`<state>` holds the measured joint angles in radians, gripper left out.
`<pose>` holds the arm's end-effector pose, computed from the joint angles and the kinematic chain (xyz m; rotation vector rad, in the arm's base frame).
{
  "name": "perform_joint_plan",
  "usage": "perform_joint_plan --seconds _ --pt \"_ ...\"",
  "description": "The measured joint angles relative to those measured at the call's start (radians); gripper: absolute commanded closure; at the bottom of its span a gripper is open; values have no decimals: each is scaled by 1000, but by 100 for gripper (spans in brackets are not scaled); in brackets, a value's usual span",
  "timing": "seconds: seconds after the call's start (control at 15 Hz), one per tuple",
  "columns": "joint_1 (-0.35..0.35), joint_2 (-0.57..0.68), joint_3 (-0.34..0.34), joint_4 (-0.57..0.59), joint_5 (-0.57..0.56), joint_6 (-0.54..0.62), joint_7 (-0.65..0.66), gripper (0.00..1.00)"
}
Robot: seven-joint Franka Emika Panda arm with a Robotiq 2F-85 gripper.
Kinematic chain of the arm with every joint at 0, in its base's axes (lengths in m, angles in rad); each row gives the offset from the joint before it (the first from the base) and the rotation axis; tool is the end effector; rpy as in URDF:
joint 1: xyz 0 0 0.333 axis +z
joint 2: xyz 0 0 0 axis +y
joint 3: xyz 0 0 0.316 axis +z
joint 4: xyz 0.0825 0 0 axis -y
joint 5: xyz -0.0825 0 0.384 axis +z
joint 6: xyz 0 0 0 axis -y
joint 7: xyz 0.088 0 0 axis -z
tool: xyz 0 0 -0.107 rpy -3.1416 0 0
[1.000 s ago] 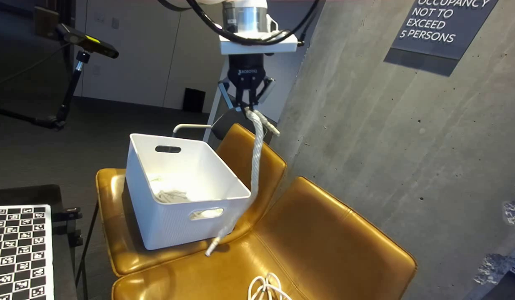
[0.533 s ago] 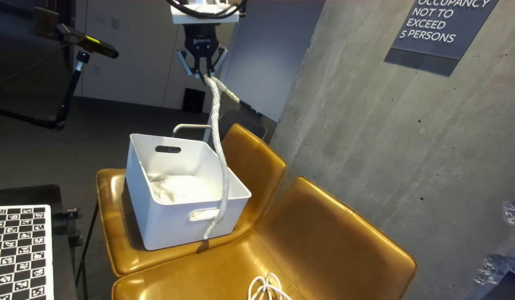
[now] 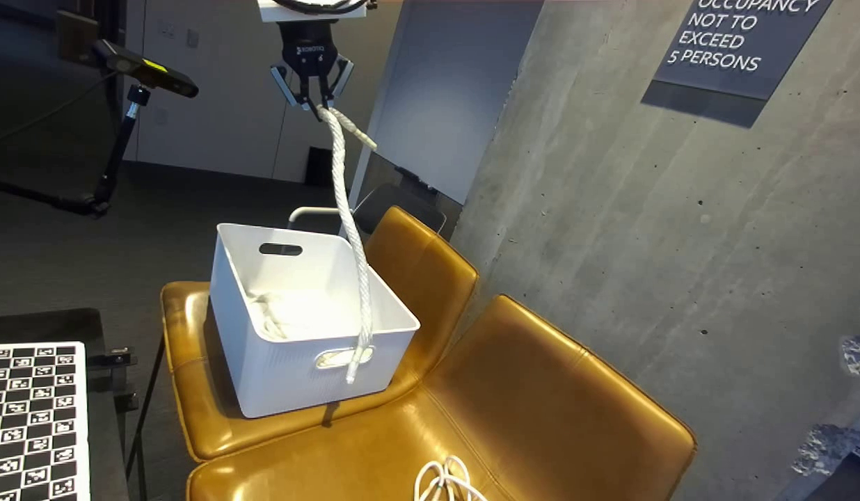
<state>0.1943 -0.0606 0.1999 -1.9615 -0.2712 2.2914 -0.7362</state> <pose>0.5331 0.2178 0.5417 2.2464 1.6585 0.4804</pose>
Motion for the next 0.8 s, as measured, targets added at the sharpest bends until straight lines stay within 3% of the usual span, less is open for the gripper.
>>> perform_joint_plan --seconds 0.53,0.8 --pt "55 9 61 72 -37 -55 67 97" --pt "48 7 51 39 -36 -58 69 97"
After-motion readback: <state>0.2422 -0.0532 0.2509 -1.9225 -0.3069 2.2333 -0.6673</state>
